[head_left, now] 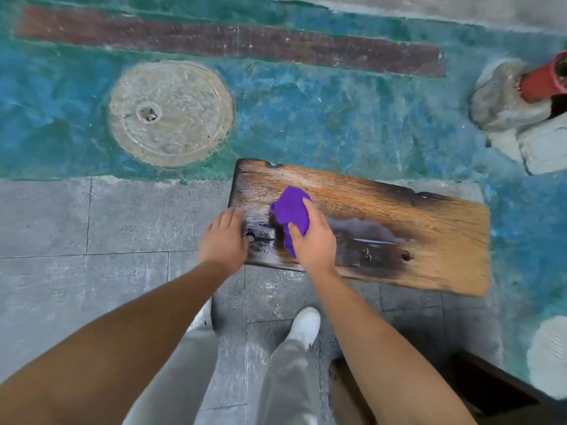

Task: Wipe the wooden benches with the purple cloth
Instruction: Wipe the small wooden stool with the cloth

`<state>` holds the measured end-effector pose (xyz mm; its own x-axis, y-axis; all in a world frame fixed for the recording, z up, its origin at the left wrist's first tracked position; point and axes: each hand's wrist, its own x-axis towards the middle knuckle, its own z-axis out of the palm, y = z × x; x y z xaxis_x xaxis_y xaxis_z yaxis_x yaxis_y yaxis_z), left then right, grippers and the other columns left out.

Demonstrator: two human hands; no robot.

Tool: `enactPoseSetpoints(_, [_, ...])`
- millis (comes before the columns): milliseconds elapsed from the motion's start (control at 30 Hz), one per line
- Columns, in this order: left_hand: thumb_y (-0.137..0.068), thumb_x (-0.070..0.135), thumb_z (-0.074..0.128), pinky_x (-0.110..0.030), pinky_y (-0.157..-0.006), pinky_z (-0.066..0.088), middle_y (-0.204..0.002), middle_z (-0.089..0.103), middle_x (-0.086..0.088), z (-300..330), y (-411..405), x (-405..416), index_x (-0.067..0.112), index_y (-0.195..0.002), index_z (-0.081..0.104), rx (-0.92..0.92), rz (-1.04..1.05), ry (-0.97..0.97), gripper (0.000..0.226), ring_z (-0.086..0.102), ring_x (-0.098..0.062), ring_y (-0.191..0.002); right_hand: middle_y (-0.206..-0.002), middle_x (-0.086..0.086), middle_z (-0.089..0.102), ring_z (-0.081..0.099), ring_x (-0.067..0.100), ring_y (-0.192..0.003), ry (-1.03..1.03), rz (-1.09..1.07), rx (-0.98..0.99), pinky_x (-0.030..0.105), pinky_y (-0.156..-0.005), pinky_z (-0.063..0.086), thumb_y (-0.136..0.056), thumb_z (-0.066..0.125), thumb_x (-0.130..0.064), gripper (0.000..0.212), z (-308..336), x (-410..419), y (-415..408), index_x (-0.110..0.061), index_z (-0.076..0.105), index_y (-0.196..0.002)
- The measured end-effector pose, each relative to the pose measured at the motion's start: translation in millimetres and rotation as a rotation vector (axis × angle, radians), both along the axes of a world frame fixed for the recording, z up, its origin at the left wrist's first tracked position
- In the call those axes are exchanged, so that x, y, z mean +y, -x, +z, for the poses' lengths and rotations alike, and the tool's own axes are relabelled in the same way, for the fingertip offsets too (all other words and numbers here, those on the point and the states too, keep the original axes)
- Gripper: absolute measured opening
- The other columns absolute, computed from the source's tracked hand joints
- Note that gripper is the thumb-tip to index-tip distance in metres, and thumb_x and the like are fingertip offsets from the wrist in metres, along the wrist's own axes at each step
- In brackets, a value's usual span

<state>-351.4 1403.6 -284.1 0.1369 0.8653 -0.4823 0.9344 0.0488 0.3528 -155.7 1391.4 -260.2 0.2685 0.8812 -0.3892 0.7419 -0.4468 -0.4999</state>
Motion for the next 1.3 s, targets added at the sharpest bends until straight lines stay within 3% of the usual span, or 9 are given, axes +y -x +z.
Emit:
enactPoseSetpoints(100, [-0.096,0.037,0.057,-0.049,-0.123,0.020,-0.166,0.021,-0.012,-61.6,-14.0,6.3,0.011,-0.155,0.029,0.045,-0.011,0.035,0.071,0.018,-0.034,-0.153,-0.170,0.011,0.020,0.023,0.037,-0.154,0.131,0.215,-0.181,0.055,-0.120,0.030,-0.098,0.052,-0.053,0.069,-59.1,13.5,1.6,-0.023,0.033,-0.158])
enactPoseSetpoints(167, [-0.095,0.044,0.058,-0.049,-0.124,0.014,-0.170,0.004,-0.008,-83.5,-18.5,-9.0,0.012,-0.159,0.018,0.044,-0.047,0.069,0.083,0.004,-0.031,-0.156,-0.172,0.013,0.010,0.007,0.037,-0.158,0.084,0.383,-0.353,0.063,-0.123,0.016,-0.098,0.046,-0.057,0.071,-78.8,13.6,-2.7,-0.018,0.035,-0.156])
enactPoseSetpoints(300, [-0.089,0.065,0.054,-0.049,-0.126,0.008,-0.168,-0.017,-0.008,-108.2,-20.5,-26.5,0.010,-0.161,-0.001,0.118,-0.085,0.061,0.105,-0.015,-0.029,-0.155,-0.172,0.013,0.014,0.010,0.037,-0.158,-0.092,0.479,-0.347,0.062,-0.124,0.016,-0.098,0.045,-0.050,0.068,-111.5,19.5,2.8,-0.025,0.032,-0.160])
enactPoseSetpoints(600, [-0.085,0.069,0.053,-0.056,-0.125,0.008,-0.169,-0.002,-0.013,-110.6,-21.5,-27.8,0.004,-0.159,0.013,0.148,-0.118,0.009,0.107,-0.005,-0.033,-0.156,-0.172,0.009,0.016,0.012,0.038,-0.158,-0.181,0.684,-0.343,0.062,-0.122,0.017,-0.105,0.038,-0.043,0.056,-152.7,41.1,16.8,-0.036,0.030,-0.159])
enactPoseSetpoints(833, [-0.083,0.065,0.065,-0.057,-0.123,0.015,-0.167,0.010,-0.019,-112.0,-88.3,-28.3,0.005,-0.158,0.019,0.081,-0.262,-0.187,0.106,0.011,-0.034,-0.155,-0.171,0.009,0.020,0.017,0.036,-0.157,-0.112,0.379,-0.450,0.060,-0.124,0.018,-0.105,0.039,-0.041,0.053,-159.8,3.0,-126.2,-0.034,0.037,-0.158])
enactPoseSetpoints(967, [-0.083,0.077,0.054,-0.055,-0.125,0.005,-0.169,-0.001,-0.015,-118.3,-128.5,-28.9,0.004,-0.159,0.010,0.117,-0.121,-0.121,0.114,-0.004,-0.028,-0.156,-0.171,0.007,0.019,0.018,0.035,-0.157,-0.042,0.207,-0.499,0.060,-0.124,0.019,-0.104,0.037,-0.045,0.054,-161.9,-22.9,-216.5,-0.038,0.033,-0.158])
enactPoseSetpoints(1100, [-0.082,0.081,0.048,-0.057,-0.125,0.007,-0.169,-0.002,-0.014,-124.3,-133.5,-29.8,0.003,-0.159,0.009,0.133,-0.117,-0.105,0.117,-0.006,-0.029,-0.156,-0.171,0.009,0.019,0.020,0.038,-0.156,0.052,-0.050,-0.534,0.065,-0.121,0.021,-0.101,0.041,-0.044,0.056,-156.9,-44.3,-315.0,-0.038,0.035,-0.157])
enactPoseSetpoints(1200, [-0.082,0.083,0.043,-0.057,-0.124,0.008,-0.168,-0.003,-0.016,-127.8,-132.9,-27.6,0.002,-0.159,0.006,0.190,-0.141,-0.112,0.117,-0.005,-0.031,-0.156,-0.172,0.012,0.015,0.015,0.041,-0.156,0.133,-0.306,-0.503,0.073,-0.116,0.020,-0.099,0.041,-0.043,0.060,-152.6,-37.4,-336.7,-0.035,0.032,-0.158])
enactPoseSetpoints(1300, [-0.084,0.083,0.040,-0.058,-0.124,0.007,-0.168,-0.006,-0.016,-129.2,-133.3,-30.2,0.003,-0.159,0.002,0.208,-0.161,-0.099,0.116,-0.006,-0.032,-0.156,-0.172,0.013,0.012,0.009,0.041,-0.158,0.111,-0.342,-0.506,0.071,-0.119,0.015,-0.097,0.042,-0.040,0.064,-151.5,-14.6,-295.4,-0.034,0.030,-0.160])
